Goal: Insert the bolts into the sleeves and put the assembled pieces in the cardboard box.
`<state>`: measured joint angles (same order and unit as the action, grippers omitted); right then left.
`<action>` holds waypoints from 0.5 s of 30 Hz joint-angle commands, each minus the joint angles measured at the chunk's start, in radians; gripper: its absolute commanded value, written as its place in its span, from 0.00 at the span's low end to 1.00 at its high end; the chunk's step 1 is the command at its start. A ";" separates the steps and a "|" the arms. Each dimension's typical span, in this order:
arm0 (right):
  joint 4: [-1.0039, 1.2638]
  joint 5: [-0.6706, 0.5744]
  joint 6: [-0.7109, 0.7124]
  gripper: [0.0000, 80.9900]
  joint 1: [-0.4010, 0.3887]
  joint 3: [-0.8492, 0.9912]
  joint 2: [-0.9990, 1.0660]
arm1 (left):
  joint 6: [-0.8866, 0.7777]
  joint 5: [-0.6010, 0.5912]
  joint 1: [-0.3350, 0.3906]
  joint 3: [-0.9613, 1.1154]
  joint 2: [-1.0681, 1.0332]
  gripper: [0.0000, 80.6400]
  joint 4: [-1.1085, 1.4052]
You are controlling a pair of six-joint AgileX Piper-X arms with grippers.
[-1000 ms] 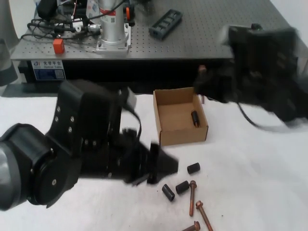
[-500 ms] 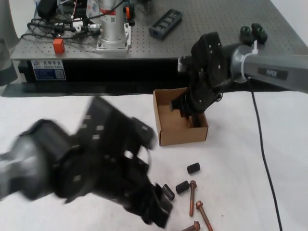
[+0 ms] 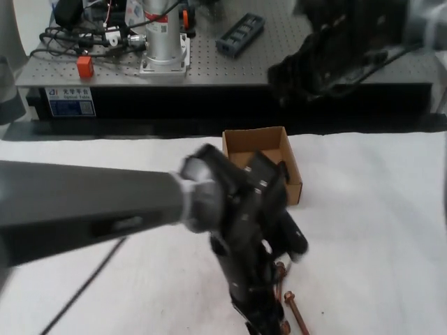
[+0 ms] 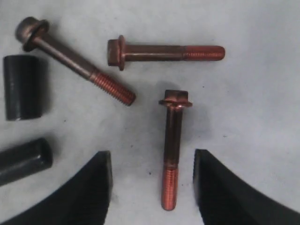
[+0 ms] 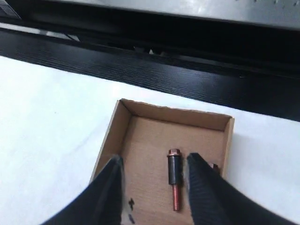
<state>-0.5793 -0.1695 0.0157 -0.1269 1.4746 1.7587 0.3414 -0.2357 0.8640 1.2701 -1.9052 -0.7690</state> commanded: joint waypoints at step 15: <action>-0.031 -0.021 0.007 0.39 0.008 -0.321 -0.271 | 0.036 0.152 0.072 0.092 -0.125 0.00 -0.059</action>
<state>-0.5952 -0.1783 0.0157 -0.1238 1.1727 1.5170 0.3690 -0.1235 0.9287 1.3626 -2.0067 -0.7944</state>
